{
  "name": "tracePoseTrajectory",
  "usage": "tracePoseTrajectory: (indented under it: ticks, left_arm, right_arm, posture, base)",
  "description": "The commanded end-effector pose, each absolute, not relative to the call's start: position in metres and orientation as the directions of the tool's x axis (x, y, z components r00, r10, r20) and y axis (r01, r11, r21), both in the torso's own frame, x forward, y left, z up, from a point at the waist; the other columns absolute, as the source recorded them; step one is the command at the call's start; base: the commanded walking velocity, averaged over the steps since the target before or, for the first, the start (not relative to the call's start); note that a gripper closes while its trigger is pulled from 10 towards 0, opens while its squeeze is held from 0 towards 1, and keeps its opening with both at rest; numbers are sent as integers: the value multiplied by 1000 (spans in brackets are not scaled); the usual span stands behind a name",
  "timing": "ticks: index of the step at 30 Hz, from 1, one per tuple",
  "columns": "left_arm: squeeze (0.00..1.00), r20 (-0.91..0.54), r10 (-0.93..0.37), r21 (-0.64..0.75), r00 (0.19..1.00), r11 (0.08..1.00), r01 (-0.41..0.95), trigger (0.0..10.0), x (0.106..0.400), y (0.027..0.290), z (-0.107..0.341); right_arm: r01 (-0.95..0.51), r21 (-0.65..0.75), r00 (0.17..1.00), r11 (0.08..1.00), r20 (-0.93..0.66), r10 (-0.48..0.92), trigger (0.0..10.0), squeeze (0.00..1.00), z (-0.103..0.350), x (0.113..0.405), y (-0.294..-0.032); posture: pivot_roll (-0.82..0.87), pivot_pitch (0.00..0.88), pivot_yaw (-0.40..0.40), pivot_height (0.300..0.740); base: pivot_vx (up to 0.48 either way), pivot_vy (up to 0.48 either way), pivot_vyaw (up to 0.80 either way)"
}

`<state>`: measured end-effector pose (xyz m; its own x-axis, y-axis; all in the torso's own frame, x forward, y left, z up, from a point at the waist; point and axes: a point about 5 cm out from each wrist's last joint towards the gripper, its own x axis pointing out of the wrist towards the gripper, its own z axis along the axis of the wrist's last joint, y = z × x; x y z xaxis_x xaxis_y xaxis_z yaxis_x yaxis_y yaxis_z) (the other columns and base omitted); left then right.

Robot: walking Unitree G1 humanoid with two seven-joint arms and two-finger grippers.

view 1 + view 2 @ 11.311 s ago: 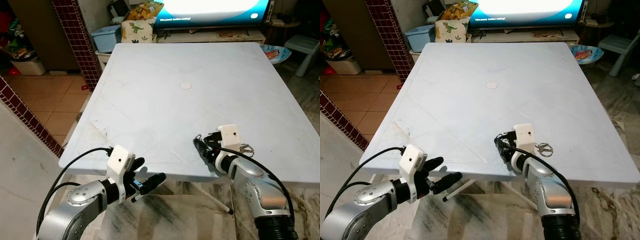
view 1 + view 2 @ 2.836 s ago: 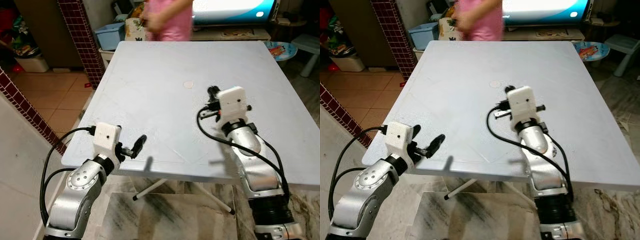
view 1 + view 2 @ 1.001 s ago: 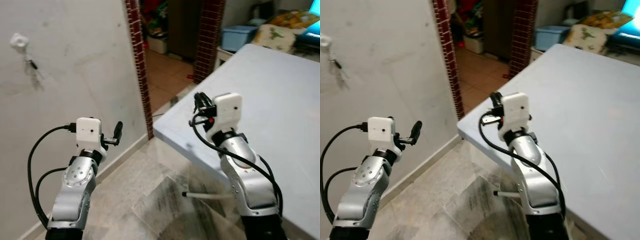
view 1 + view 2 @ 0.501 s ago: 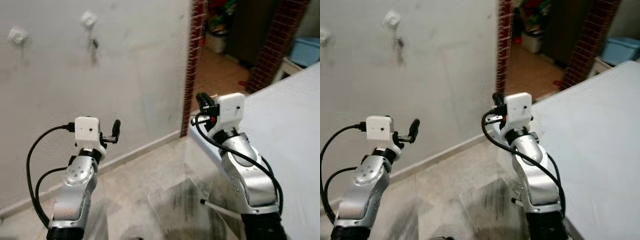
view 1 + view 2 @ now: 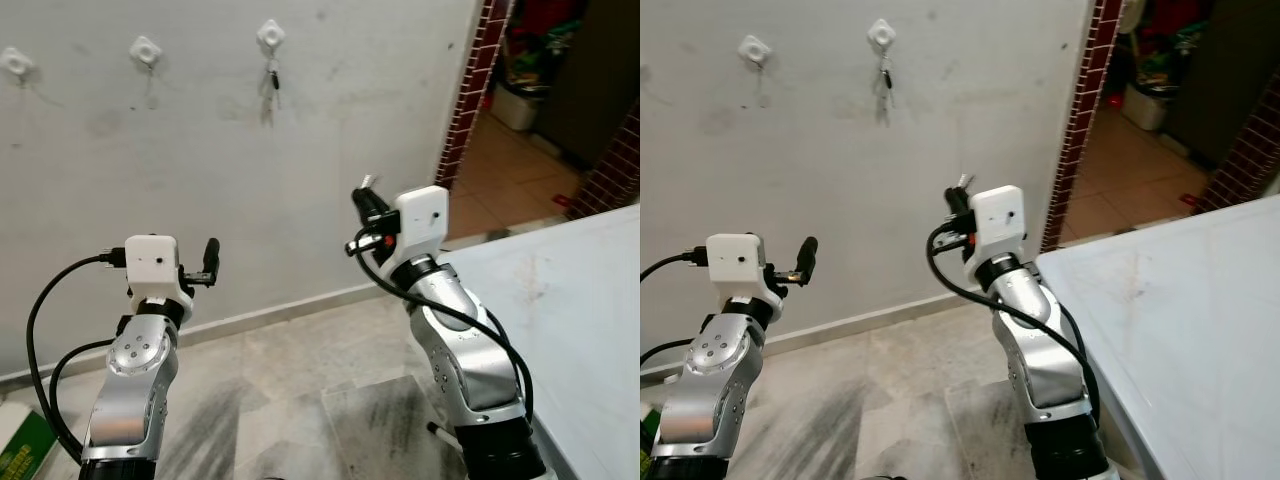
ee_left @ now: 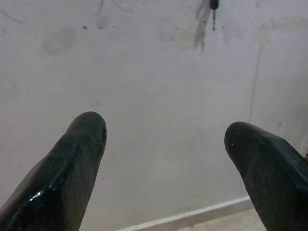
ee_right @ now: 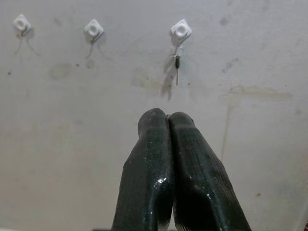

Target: Hang keys on a hook

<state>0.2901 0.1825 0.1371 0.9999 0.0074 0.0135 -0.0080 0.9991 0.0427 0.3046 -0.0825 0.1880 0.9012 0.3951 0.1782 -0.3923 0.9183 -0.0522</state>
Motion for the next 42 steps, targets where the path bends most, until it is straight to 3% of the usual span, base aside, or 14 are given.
tracePoseTrajectory:
  ticks: [1,15,24,42]
  left_arm:
    - [0,11,-1,48,1000,999,1,10000,292,180,137]
    - [0,2,-8,41,1000,999,8,10000,292,180,136]
    - [0,-8,-5,26,1000,1000,5,10000,292,180,135]
    - [0,-11,-8,14,1000,1000,8,10000,295,179,134]
  right_arm:
    - [-377,-55,906,925,187,380,10000,0,189,305,-86]
    - [-380,-51,903,923,194,383,10000,0,190,307,-86]
    - [-372,-38,910,928,185,372,10000,0,189,306,-89]
    - [-372,-48,909,927,183,374,10000,0,190,307,-91]
  posture:
    - [28,24,43,740]
    - [30,23,41,740]
    - [20,30,41,740]
    - [9,33,35,740]
  base:
    - [0,0,744]
    - [0,0,731]
    - [0,0,0]
    - [0,363,0]
